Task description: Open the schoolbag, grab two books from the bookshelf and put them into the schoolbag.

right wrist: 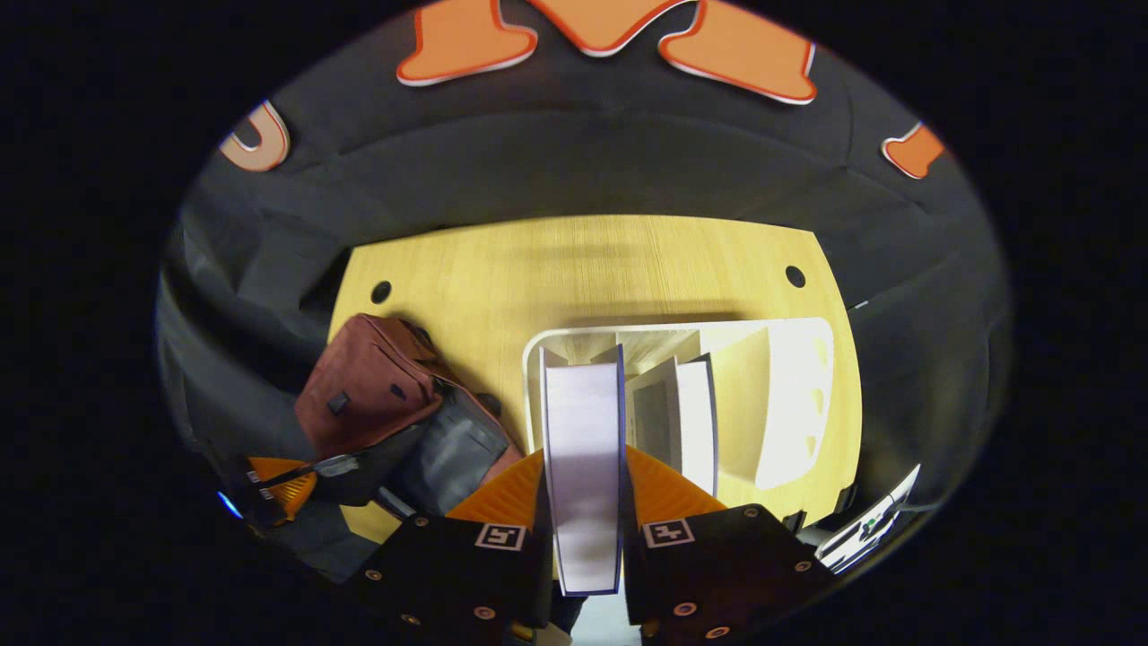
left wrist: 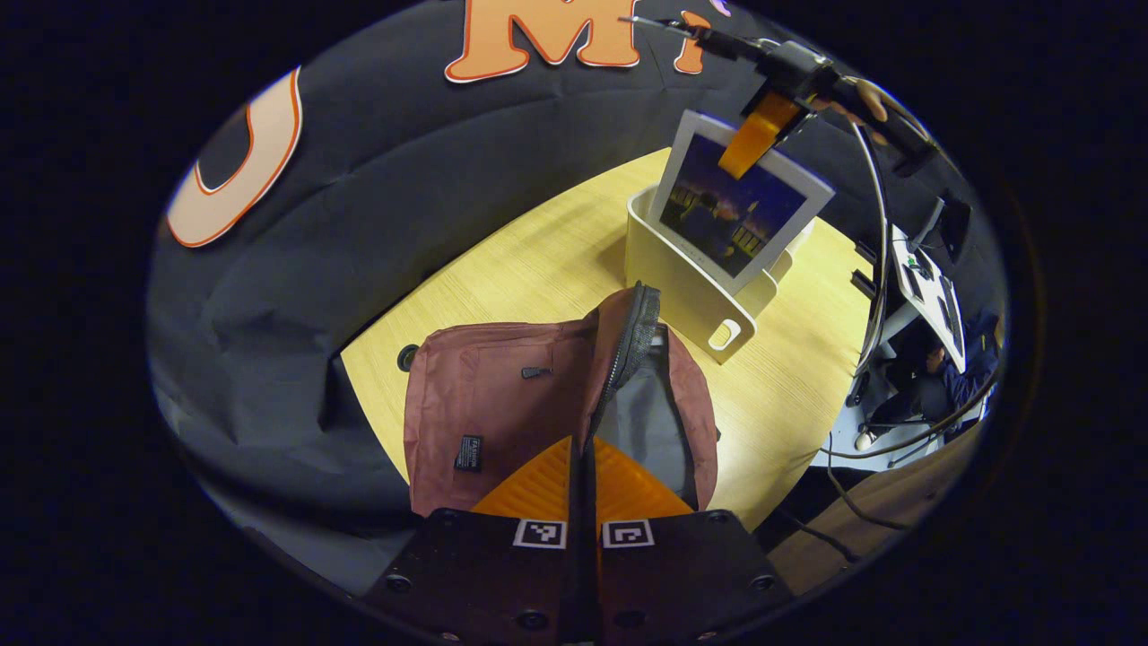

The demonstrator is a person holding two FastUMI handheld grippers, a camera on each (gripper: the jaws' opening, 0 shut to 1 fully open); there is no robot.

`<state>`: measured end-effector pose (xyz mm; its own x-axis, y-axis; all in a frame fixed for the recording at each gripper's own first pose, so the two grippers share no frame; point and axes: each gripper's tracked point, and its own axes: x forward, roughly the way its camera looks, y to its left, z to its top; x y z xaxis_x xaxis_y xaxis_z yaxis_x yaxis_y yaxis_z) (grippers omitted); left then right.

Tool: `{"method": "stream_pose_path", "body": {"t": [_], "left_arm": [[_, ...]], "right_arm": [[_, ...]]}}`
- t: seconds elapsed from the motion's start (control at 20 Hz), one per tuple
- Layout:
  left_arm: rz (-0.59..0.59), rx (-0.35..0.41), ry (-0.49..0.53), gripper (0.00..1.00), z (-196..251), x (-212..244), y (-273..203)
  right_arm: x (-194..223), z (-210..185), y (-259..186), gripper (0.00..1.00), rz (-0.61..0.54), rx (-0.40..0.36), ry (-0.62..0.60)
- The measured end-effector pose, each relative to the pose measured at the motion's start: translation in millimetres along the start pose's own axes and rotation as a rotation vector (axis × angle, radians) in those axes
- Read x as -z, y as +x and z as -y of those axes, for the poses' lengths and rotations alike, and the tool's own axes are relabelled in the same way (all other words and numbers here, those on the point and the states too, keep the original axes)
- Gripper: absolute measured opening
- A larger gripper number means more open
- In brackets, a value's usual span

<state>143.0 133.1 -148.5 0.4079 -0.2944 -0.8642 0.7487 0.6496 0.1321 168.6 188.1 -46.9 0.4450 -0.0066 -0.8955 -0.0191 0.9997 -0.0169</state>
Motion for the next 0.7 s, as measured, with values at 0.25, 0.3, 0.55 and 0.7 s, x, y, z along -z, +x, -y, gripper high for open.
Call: {"method": "stream_pose_path", "body": {"t": [0.25,0.3,0.55,0.7], "left_arm": [[0.002,-0.006,-0.003,0.01,-2,-2,1],[0.002,-0.008,0.001,0.01,-2,-2,0],[0.019,-0.018,0.036,0.01,3,-8,-10],[0.02,-0.019,0.051,0.01,6,-12,-13]], "right_arm": [[18,1,-67,0.33,0.125,-0.114,0.081],[26,2,-80,0.32,0.153,-0.138,0.096],[86,-16,-90,0.31,0.226,-0.33,0.277],[120,-27,-61,0.3,0.221,-0.42,0.388]]}}
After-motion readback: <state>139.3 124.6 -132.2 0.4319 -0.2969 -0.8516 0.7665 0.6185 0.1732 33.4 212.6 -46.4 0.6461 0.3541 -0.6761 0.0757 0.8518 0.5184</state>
